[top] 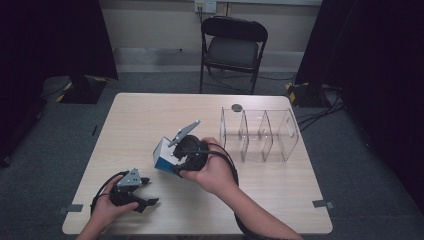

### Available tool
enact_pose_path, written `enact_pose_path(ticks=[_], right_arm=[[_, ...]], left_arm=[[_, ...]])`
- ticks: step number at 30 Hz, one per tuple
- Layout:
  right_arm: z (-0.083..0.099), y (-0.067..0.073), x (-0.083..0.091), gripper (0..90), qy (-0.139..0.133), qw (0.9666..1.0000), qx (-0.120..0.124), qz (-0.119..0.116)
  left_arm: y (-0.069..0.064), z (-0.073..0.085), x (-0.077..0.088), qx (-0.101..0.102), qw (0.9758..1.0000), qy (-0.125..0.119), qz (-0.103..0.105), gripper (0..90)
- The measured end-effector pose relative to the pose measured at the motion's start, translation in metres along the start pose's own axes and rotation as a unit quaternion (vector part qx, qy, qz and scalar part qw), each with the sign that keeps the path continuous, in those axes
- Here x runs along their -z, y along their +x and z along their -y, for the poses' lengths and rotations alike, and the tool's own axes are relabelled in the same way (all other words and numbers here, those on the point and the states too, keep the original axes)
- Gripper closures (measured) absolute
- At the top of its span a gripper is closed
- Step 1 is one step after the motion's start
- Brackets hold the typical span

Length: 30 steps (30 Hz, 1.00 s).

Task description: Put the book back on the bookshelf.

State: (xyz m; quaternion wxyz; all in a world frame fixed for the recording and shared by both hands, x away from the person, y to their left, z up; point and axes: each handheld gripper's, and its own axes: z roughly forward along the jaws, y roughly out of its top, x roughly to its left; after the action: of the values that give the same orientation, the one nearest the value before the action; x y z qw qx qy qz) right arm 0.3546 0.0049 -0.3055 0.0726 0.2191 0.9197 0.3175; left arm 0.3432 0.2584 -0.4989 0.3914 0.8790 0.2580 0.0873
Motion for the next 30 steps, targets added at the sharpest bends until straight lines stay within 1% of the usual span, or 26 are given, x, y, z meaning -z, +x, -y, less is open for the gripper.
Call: enact_pose_path(ticks=[1,2,5,7,8,10,11,12,15,19,21,27,30], right_arm=[[0.0,-0.002,0.003,61.1,0.001,1.0,-0.003,-0.003],[-0.001,-0.003,0.005,61.0,0.004,0.9999,-0.01,-0.006],[-0.005,-0.007,0.007,60.9,0.012,0.9998,-0.013,-0.012],[-0.006,-0.008,0.007,60.8,0.014,0.9996,-0.018,-0.014],[-0.008,-0.009,0.006,60.7,0.012,0.9997,-0.018,-0.013],[-0.01,-0.009,0.005,60.7,0.016,0.9996,-0.016,-0.016],[-0.012,-0.01,0.004,60.6,0.018,0.9996,-0.015,-0.017],[-0.014,-0.01,0.003,60.6,0.02,0.9995,-0.013,-0.018],[-0.019,-0.012,0.001,60.5,0.026,0.9993,-0.015,-0.021],[-0.023,-0.014,-0.001,60.6,0.031,0.9991,-0.018,-0.024],[-0.025,-0.014,-0.002,60.6,0.036,0.9989,-0.015,-0.025],[-0.032,-0.02,-0.004,60.6,0.044,0.9982,-0.022,-0.033],[-0.036,-0.024,-0.005,60.4,0.044,0.998,-0.024,-0.038]], left_arm=[[0.0,0.0,0.0,0.001,1.0,-0.003,-0.002,16.0],[0.0,0.0,0.0,-0.004,1.0,0.0,-0.003,16.0],[0.0,0.001,-0.001,-0.001,1.0,-0.005,-0.004,15.9],[0.001,0.002,0.0,-0.005,1.0,-0.005,-0.002,15.8],[0.001,0.002,0.0,-0.003,1.0,-0.007,-0.003,15.8],[0.0,0.002,0.0,-0.015,0.9999,-0.001,-0.007,15.8],[-0.001,0.003,0.0,-0.016,0.9998,-0.004,-0.009,15.8],[-0.001,0.003,0.0,-0.016,0.9998,-0.001,-0.01,15.5],[-0.001,0.003,0.0,-0.015,0.9998,-0.006,-0.008,15.4],[-0.001,0.003,0.0,-0.016,0.9998,-0.001,-0.009,14.9],[-0.001,0.003,0.0,-0.016,0.9998,0.0,-0.009,14.9],[-0.001,0.003,0.0,-0.016,0.9998,0.0,-0.009,14.8],[-0.001,0.003,0.0,-0.016,0.9998,0.0,-0.009,14.8]])
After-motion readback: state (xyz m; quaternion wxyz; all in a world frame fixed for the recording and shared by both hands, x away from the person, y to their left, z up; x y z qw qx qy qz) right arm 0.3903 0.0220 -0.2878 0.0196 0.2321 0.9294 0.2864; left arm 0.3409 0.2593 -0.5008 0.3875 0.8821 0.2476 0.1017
